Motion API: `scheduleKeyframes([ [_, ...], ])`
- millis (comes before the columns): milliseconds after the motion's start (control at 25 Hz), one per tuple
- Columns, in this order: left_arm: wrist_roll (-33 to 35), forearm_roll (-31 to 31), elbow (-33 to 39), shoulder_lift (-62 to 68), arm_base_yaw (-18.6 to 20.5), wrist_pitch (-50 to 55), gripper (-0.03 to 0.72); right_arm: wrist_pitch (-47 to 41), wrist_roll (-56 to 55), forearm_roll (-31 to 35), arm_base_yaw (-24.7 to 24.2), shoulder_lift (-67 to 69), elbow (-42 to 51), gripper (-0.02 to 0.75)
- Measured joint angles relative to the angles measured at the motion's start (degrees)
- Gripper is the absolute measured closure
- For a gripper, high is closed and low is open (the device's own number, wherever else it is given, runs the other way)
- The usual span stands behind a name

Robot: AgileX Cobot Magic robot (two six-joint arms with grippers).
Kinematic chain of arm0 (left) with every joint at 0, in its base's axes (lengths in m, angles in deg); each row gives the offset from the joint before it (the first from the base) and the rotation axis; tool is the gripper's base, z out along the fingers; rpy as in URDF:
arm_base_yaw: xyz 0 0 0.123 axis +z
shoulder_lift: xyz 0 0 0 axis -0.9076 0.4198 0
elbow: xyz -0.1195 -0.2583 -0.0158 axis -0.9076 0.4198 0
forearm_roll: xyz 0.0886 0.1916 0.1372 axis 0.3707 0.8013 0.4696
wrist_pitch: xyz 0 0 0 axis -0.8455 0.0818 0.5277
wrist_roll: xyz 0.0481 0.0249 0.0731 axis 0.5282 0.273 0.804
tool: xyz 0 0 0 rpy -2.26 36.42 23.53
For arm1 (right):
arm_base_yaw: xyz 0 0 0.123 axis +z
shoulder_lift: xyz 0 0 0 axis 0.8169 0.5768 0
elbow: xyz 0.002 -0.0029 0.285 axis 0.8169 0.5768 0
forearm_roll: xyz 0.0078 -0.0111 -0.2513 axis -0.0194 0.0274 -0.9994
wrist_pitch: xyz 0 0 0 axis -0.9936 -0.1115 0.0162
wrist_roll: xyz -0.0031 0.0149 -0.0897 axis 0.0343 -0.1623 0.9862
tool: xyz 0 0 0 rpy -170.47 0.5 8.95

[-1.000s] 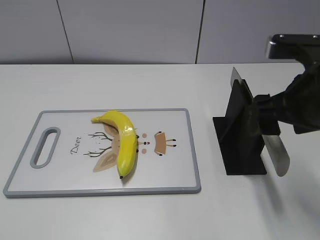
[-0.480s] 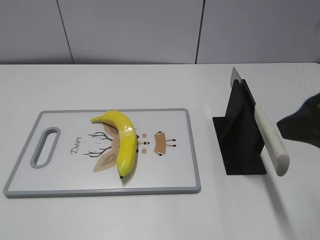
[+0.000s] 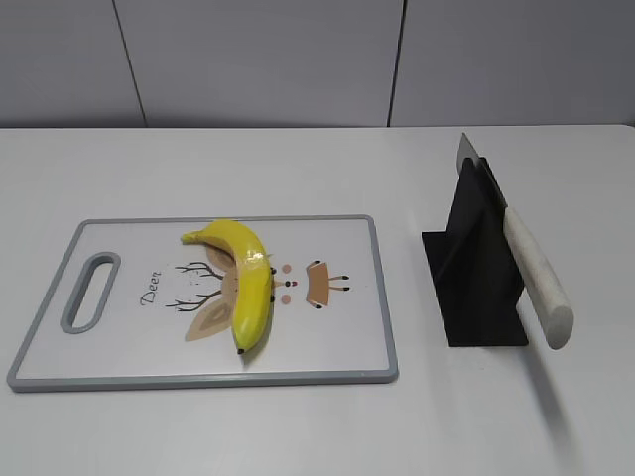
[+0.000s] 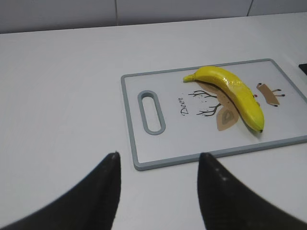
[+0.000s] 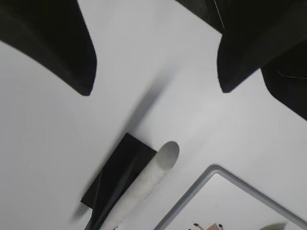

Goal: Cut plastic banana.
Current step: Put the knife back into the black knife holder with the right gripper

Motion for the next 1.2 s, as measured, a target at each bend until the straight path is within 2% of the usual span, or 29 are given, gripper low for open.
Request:
scheduleKeyframes([
  [200,0.00,0.00,0.00,0.00,0.00,0.00,0.218,-4.39,0.05,0.00,0.00,-12.10,3.20,0.145],
  [440,0.00,0.00,0.00,0.00,0.00,0.00,0.242,-4.99,0.05,0.43,0.00,-23.43,6.37,0.145],
  [840,0.00,0.00,0.00,0.00,0.02,0.00,0.255,-4.56,0.05,0.86,-0.43,-30.02,6.63,0.155],
  [960,0.00,0.05,0.00,0.00,0.02,0.00,0.275,-4.56,0.05,0.86,-2.68,-30.08,6.63,0.155],
  [1200,0.00,0.05,0.00,-0.06,1.55,0.00,0.320,-4.56,0.05,0.92,-13.35,-30.08,6.63,0.155],
])
